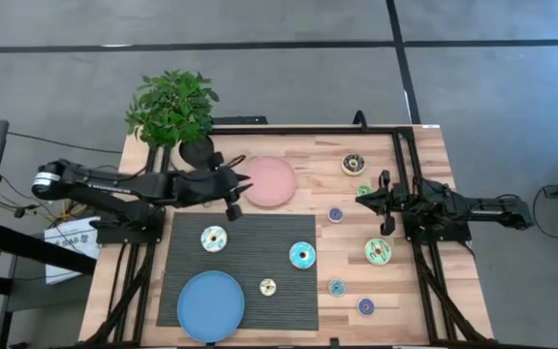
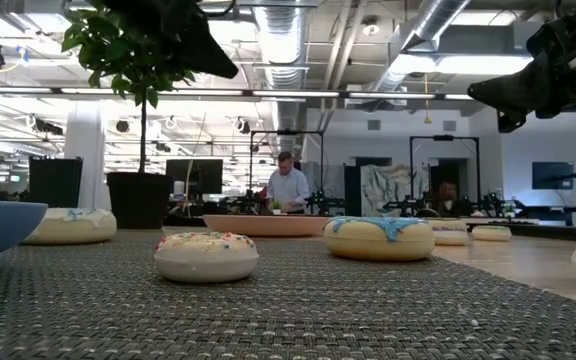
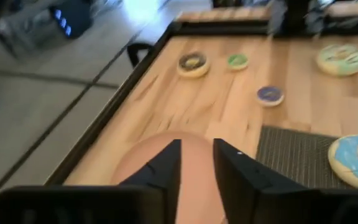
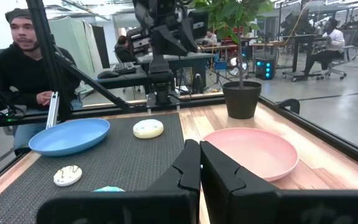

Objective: Pick & Place donuts
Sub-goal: Put the big white donut on the blue plate

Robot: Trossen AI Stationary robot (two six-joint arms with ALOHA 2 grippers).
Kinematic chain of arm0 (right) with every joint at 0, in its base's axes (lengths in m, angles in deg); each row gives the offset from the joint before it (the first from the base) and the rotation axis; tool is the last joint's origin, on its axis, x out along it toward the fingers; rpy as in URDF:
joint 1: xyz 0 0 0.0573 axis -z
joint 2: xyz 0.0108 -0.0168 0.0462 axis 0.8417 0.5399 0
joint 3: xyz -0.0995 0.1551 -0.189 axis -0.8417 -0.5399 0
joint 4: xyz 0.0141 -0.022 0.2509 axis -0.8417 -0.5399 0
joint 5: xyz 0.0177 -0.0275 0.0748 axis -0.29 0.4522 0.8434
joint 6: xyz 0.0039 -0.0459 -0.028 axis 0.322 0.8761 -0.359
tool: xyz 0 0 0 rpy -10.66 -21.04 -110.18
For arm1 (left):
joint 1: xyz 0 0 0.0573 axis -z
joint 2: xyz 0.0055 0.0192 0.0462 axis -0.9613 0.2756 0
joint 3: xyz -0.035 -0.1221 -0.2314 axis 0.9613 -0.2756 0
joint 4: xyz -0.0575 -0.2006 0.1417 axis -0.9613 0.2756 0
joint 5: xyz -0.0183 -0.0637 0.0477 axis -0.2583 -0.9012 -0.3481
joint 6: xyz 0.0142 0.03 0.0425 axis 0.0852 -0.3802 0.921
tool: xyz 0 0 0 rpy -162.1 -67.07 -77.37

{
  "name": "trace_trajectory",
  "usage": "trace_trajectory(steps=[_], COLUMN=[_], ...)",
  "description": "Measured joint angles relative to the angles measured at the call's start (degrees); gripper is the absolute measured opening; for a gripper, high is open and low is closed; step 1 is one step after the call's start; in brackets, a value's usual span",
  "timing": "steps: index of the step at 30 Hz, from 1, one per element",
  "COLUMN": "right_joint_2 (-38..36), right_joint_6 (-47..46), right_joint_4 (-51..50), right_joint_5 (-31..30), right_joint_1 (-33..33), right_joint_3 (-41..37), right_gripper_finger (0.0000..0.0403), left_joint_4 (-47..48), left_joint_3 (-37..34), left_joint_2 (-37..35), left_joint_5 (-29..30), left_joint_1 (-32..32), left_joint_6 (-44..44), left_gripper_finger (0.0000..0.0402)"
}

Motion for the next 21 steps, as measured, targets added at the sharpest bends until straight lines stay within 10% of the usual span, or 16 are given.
trace_trajectory(steps=[10, 21], right_joint_2=[0.0, 0.0], right_joint_6=[0.0, 0.0], right_joint_4=[0.0, 0.0], right_joint_5=[0.0, 0.0], right_joint_1=[0.0, 0.0], right_joint_3=[0.0, 0.0], right_gripper_finger=[0.0000, 0.0000], left_joint_4=[30.7, 45.2], left_joint_3=[11.6, 11.1], left_joint_2=[8.8, 13.7], left_joint_5=[-1.7, -10.7], left_joint_1=[0.2, 3.7], left_joint_6=[-25.7, -35.3], left_gripper_finger=[0.0220, 0.0235])
